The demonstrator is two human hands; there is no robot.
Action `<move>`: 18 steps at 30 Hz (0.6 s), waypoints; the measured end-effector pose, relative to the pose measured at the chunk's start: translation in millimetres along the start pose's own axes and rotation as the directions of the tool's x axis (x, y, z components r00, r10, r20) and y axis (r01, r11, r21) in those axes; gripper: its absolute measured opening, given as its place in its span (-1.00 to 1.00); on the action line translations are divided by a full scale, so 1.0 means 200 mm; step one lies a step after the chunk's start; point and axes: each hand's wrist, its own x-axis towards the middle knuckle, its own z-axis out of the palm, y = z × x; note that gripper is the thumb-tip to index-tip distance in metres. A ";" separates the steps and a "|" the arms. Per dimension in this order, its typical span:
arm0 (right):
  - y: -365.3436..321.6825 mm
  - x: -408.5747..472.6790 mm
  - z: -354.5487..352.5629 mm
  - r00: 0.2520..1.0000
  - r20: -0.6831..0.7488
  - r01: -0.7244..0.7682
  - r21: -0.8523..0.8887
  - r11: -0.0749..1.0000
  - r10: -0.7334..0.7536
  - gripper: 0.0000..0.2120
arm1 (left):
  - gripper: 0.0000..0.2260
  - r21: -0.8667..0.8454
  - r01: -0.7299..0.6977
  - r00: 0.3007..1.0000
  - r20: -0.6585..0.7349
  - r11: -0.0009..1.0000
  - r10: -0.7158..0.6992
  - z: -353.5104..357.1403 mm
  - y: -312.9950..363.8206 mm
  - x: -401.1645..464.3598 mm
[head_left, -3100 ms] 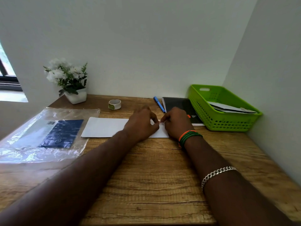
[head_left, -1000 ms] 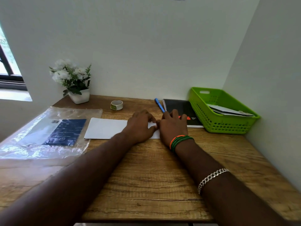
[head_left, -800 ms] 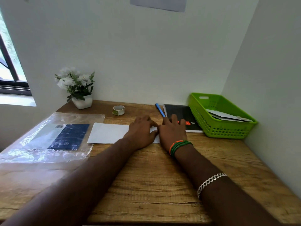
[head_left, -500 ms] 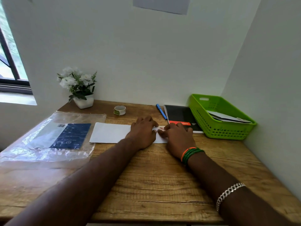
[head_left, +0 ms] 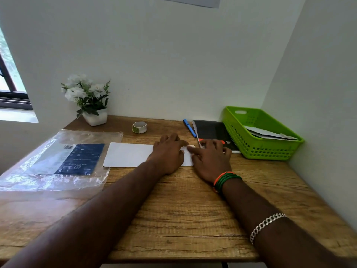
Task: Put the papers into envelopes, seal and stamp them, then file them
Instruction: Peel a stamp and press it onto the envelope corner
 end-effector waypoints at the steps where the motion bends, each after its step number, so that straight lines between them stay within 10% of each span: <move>1: 0.00 0.00 0.00 1.000 -0.005 0.026 0.003 1.000 -0.026 -0.64 | -0.60 0.006 0.002 1.000 0.001 1.000 -0.002 0.00 0.00 0.00; 18: 0.05 0.05 0.02 0.924 -0.303 -0.112 0.365 0.924 0.232 -0.83 | -0.55 0.066 0.094 0.995 -0.025 0.993 -0.092 -0.03 0.03 -0.02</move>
